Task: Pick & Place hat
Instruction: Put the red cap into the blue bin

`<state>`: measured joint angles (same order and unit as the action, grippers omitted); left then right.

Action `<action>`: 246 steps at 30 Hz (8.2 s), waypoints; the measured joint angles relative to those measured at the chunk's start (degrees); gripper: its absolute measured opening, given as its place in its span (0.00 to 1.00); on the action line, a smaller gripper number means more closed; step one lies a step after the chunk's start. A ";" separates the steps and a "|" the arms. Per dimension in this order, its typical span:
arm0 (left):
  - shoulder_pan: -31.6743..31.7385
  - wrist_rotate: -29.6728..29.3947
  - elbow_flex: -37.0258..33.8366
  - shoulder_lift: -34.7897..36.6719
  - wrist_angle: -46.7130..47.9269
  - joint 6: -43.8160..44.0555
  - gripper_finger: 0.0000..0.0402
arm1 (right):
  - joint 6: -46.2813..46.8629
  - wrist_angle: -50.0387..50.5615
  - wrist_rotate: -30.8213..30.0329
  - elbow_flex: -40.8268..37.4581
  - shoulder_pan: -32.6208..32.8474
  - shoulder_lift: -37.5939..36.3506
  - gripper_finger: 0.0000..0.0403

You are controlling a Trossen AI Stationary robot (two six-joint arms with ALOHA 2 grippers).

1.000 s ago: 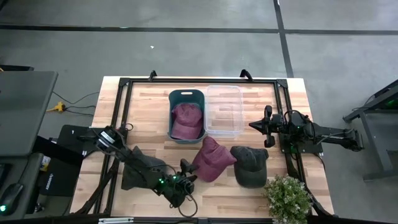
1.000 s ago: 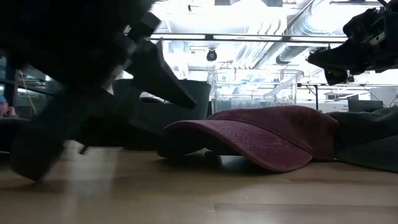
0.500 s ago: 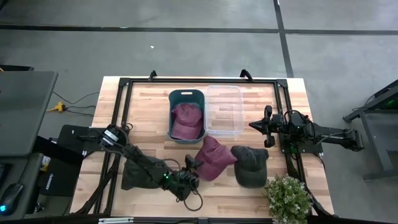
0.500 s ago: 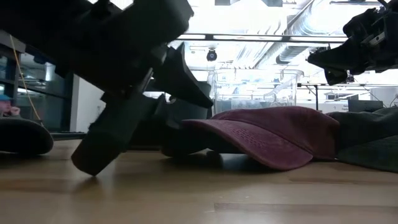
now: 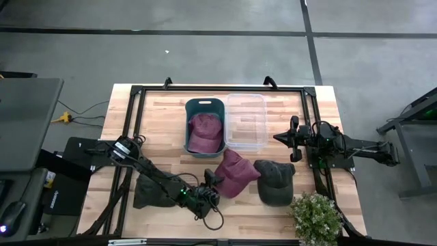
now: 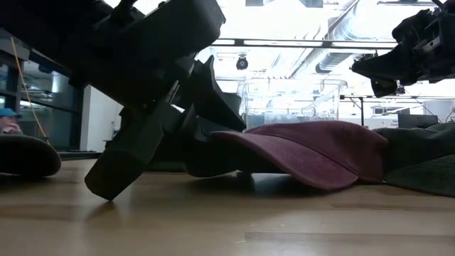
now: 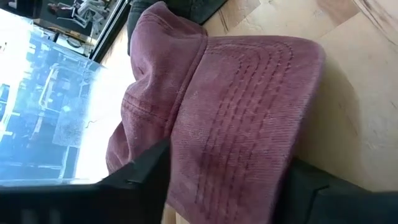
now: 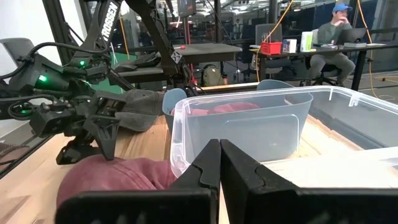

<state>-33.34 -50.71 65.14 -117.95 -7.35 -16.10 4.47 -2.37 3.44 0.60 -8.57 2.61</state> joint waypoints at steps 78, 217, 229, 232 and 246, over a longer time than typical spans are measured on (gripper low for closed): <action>1.65 -30.39 7.43 20.03 14.68 -12.91 0.00 | 0.00 0.00 0.00 -0.02 0.00 -0.01 0.00; 18.71 17.99 11.28 25.97 68.78 37.13 0.39 | 0.00 0.00 0.00 0.00 -0.01 -0.02 0.00; 18.81 19.30 18.34 26.62 71.23 49.24 0.40 | 0.00 0.00 0.00 -0.02 -0.01 -0.02 0.00; 19.96 19.69 22.54 26.63 72.65 57.05 0.40 | 0.00 0.01 0.00 -0.01 0.00 -0.01 0.00; 26.39 32.26 27.08 26.62 76.84 71.88 0.07 | 0.00 0.00 -0.02 0.00 -0.01 -0.02 0.00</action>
<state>-6.96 -18.44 92.23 -91.33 69.50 55.79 4.47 -2.37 3.43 0.60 -8.58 2.59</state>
